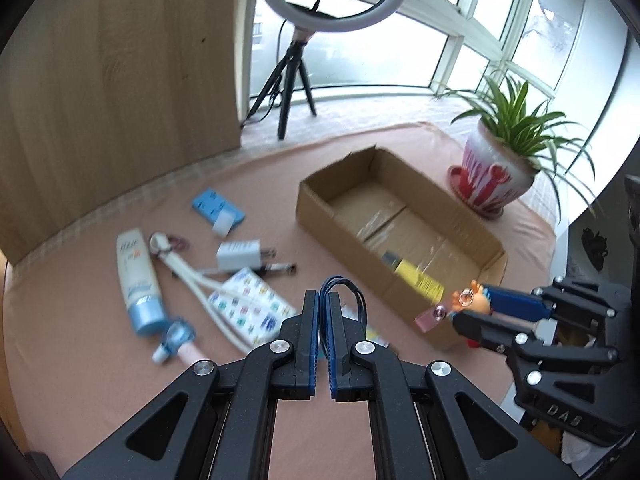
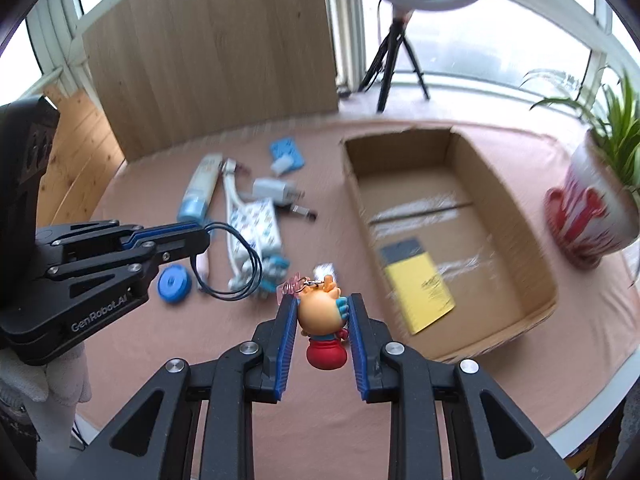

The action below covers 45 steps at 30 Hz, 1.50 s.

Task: Organize objects
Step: 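Carry the toy and cord into the box and open both grippers, then withdraw both tools from the box back over the remaining items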

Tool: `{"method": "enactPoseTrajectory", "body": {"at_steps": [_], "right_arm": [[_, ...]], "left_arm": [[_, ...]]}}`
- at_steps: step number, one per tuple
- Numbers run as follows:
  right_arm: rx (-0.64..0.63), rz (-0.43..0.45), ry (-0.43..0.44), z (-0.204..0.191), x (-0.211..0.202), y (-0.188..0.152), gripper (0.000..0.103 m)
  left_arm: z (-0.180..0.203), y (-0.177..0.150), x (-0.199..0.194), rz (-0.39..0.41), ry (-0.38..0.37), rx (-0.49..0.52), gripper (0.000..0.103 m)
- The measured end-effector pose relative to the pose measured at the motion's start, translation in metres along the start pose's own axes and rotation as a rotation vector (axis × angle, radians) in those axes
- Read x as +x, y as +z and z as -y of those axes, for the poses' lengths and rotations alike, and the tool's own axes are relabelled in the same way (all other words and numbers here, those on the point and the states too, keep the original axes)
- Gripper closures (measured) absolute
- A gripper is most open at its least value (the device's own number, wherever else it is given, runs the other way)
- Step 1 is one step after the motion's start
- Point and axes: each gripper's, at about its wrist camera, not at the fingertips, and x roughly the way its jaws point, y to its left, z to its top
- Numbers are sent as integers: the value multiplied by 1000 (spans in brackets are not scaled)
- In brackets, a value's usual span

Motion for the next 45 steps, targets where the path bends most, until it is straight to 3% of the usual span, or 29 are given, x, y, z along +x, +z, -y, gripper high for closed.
{"method": "enactPoseTrajectory", "body": {"at_steps": [13,25,27,28,31,32,33,39,45], "right_arm": [[68,38,-64,59,-9,15,80],[77,34,-82,99,6,28,80],[76,33,-82,102,9,29,80],[75,30,-79,103,10,30,79],[62,33,-65,102,10,31,58],[54,45,-70,99,8,31,50],[44,62,-80,97,5,31,49],[30,73,-80,89,1,32,49],[42,56,-22,79,4,28,49]], "left_arm": [[54,79,61,10,-34,62,100],[72,102,112,-23,-6,56,100],[69,103,114,-20,-4,43,94],[67,104,116,-27,-11,31,80],[63,104,111,-4,-11,31,66],[62,104,110,0,2,35,66],[61,104,108,2,11,35,66],[44,98,87,18,49,23,66],[12,78,54,26,111,-25,66]]}}
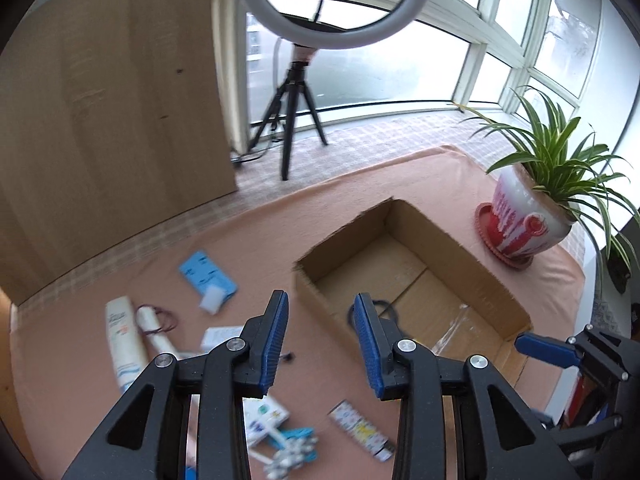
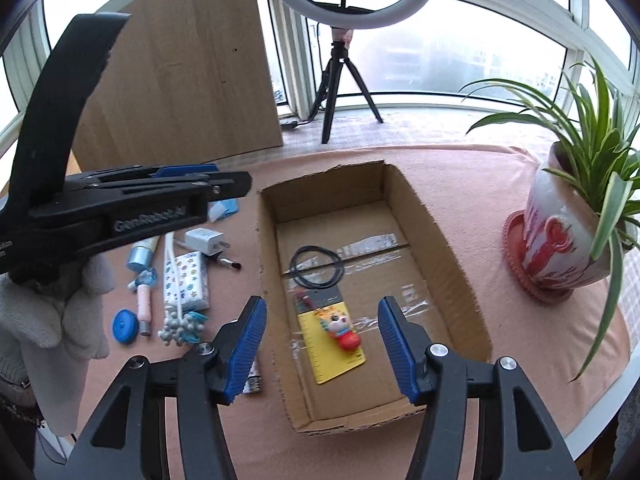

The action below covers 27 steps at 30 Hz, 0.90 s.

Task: Organize objects
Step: 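Withdraw both tools from the box back over the remaining items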

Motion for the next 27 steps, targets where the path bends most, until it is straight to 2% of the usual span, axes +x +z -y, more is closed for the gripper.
{"method": "enactPoseTrajectory", "body": {"at_steps": [8,13,20,22,27], "right_arm": [[-26,5,43,-23,-3,-12,49],[-18,-6,87,-33,0,-15,49],[-43,-53,118,-54,11,-27,49],[-47,-70,132,-61,16,-31,49],[-53,-126,172,-80,30,-41,49]], "left_arm": [[-65,-46,-48,9,94,-73,62],[-104,-83,-67,-12,157,-121,61],[-148,-140,-68,-79,187,-248,55],[-152,-156,-64,-106,196,-246,47],[-151,-180,-49,-142,180,-245,41]]}}
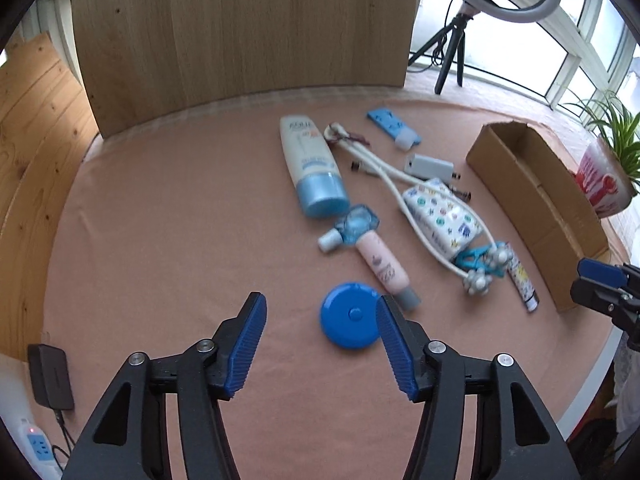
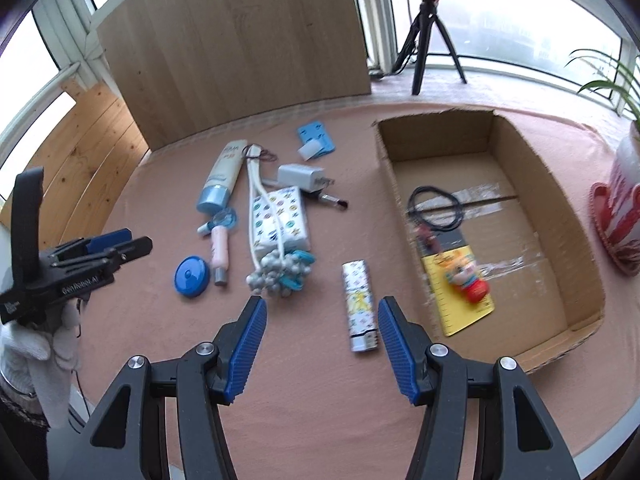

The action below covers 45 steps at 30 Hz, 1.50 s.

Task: Organize objects
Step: 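Withdraw both tools from the box back over the remaining items, then grasp the pink lotion bottle with the right gripper while the left grasps the blue tape measure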

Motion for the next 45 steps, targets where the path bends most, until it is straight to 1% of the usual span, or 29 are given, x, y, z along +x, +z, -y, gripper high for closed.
{"method": "enactPoseTrajectory", "body": {"at_steps": [2,4,6,12,16,20,21,23,25,27,29,33,34,36,40,45], "right_arm": [[-1,-13,13,-6,5,0,49],[-5,-23,25,-13,11,1,49],[-12,-32,39,-20,16,5,49],[-51,-49,68,-44,33,24,49],[-86,-65,86,-62,48,38,50],[-144,-89,72,-81,66,46,58],[-160,-100,66,-86,73,48,61],[-181,-114,60,-93,81,49,62],[-199,-127,55,-99,90,50,62],[-213,-137,49,-104,97,50,62],[-223,-149,35,-108,105,50,62],[-248,-161,20,-116,117,50,67],[-258,-159,13,-119,119,50,67],[-273,-157,3,-124,122,49,67],[-293,-166,-3,-133,131,49,67],[-303,-193,-20,-138,144,49,67]], "left_arm": [[1,-6,7,-13,-7,9,39],[5,-10,14,-21,-14,23,32],[9,-9,20,-24,-18,36,30],[17,-9,40,-37,-23,64,30],[19,-10,48,-32,4,75,30],[12,-10,49,-21,6,33,30],[9,-11,49,-18,14,26,31],[4,-10,50,-16,15,13,34],[-3,-9,49,-15,14,-1,41],[-9,-9,48,-13,24,-9,44],[-17,-10,47,-13,35,-24,44],[-35,-13,43,-17,45,-58,45],[-39,-14,43,-26,56,-62,50],[-48,-18,45,-44,76,-73,55],[-61,-23,41,-41,67,-102,55],[-63,-23,34,-22,34,-103,55]]}}
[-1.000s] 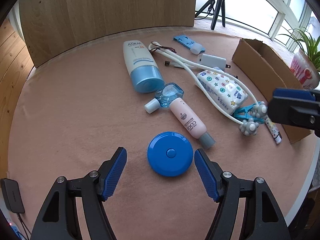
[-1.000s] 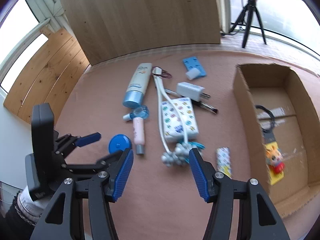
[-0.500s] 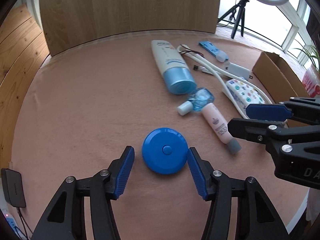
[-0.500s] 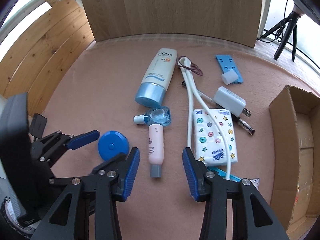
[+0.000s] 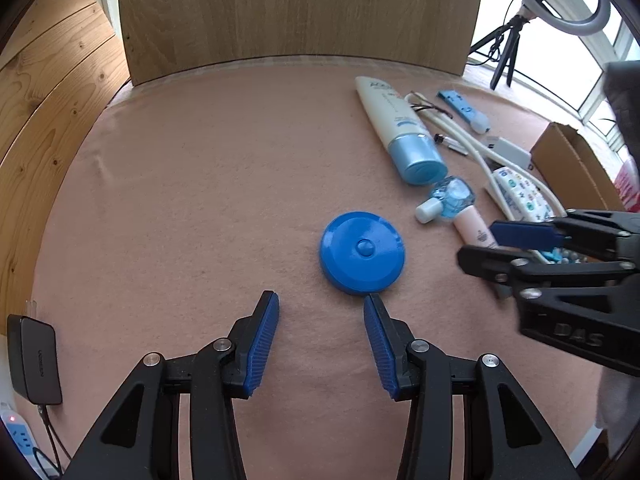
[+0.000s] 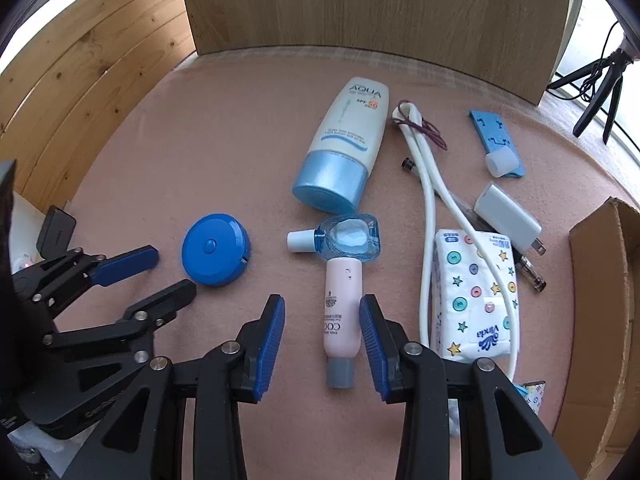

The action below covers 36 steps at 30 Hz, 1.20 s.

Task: Organize objects
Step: 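Grasp the pink lotion bottle with the right gripper while the left grasps the blue tape measure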

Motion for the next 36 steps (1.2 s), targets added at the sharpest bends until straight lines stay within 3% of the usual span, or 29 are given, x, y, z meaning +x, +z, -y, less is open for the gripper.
{"method": "enactPoseTrajectory", "body": {"at_steps": [5,9,19,25,36], "right_arm": [[2,-35,-18,1,14,2,69],[11,-39,-31,4,15,1,84],[89,-41,8,18,6,-14,84],[114,-37,15,20,1,-22,84],[113,-16,10,15,-11,-32,84]], "left_arm": [[9,5,-1,8,-12,27,47],[15,13,2,12,0,41,46],[27,33,19,11,3,55,45],[36,33,30,12,35,75,49],[30,25,21,21,26,43,50]]}}
